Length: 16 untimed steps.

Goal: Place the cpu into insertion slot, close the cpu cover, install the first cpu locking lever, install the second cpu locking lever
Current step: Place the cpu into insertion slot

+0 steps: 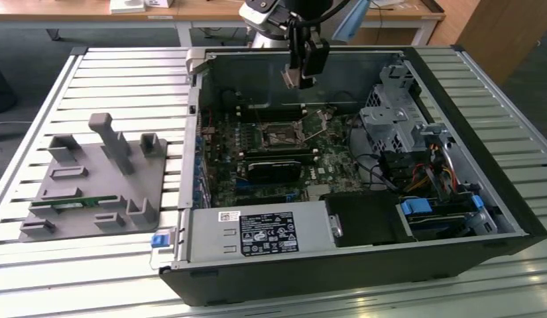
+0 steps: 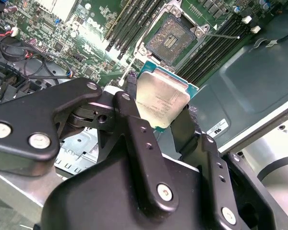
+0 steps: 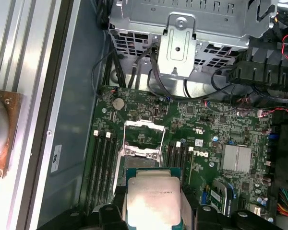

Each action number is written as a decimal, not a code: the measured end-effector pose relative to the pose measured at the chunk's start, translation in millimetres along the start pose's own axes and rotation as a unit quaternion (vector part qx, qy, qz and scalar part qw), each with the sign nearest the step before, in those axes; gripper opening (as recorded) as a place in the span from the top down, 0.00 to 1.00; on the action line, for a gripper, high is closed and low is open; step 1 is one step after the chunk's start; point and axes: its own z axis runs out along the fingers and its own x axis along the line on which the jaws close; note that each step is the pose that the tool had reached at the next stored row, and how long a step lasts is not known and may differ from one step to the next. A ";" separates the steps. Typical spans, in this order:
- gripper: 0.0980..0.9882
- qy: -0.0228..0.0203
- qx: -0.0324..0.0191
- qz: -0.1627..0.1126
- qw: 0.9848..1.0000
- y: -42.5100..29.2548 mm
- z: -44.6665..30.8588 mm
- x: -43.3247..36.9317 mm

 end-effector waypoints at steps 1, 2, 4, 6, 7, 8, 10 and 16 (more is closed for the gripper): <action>0.51 0.000 0.000 0.000 1.000 0.0 0.1 0.0; 0.51 0.000 0.000 0.000 1.000 0.0 0.2 0.0; 0.51 0.000 0.000 0.000 1.000 -0.1 0.6 0.0; 0.51 0.000 0.000 0.000 1.000 -0.1 1.2 0.0; 0.51 0.000 0.000 0.000 1.000 -0.2 1.6 0.0; 0.51 0.000 0.000 0.000 1.000 -0.2 1.9 0.0; 0.51 0.000 0.000 0.000 1.000 -0.3 3.5 -0.1; 0.51 0.000 0.000 0.000 1.000 -0.5 5.2 -0.1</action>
